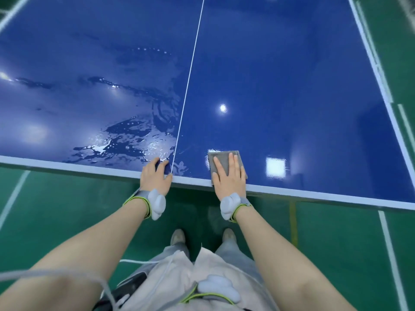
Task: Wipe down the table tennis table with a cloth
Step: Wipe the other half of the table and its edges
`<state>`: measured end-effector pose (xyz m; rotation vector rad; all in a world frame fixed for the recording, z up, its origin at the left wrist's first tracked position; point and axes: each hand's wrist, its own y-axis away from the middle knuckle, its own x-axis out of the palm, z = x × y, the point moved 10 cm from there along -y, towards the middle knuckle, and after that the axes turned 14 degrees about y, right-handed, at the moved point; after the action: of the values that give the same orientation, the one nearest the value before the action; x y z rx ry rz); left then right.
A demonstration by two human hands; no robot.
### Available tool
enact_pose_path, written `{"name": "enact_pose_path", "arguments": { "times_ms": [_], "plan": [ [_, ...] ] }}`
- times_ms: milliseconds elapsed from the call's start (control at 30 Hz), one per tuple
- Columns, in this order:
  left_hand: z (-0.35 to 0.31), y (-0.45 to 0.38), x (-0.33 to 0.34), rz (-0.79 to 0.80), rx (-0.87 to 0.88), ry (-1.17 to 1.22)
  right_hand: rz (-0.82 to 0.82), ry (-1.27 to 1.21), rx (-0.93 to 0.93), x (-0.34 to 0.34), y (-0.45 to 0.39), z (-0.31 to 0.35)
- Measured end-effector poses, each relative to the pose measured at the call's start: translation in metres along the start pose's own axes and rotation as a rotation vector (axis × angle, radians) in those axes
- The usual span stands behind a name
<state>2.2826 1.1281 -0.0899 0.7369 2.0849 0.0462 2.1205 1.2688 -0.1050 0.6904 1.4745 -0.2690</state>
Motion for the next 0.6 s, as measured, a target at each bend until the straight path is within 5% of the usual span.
{"name": "enact_pose_path", "arguments": {
  "times_ms": [133,367,500,600],
  "plan": [
    [0.014,-0.008,-0.011,0.028,0.056,-0.037,0.092,0.044,0.106,0.008,0.0,0.022],
    [0.021,-0.007,-0.009,0.085,0.18,-0.069,0.092,0.049,-0.066,0.001,0.003,0.119],
    [0.023,-0.011,-0.016,0.1,0.253,-0.091,0.1,0.098,-0.159,0.002,-0.001,0.116],
    [0.036,-0.017,-0.025,0.066,0.216,-0.097,0.063,0.051,-0.056,-0.001,-0.008,0.088]
  ]
}}
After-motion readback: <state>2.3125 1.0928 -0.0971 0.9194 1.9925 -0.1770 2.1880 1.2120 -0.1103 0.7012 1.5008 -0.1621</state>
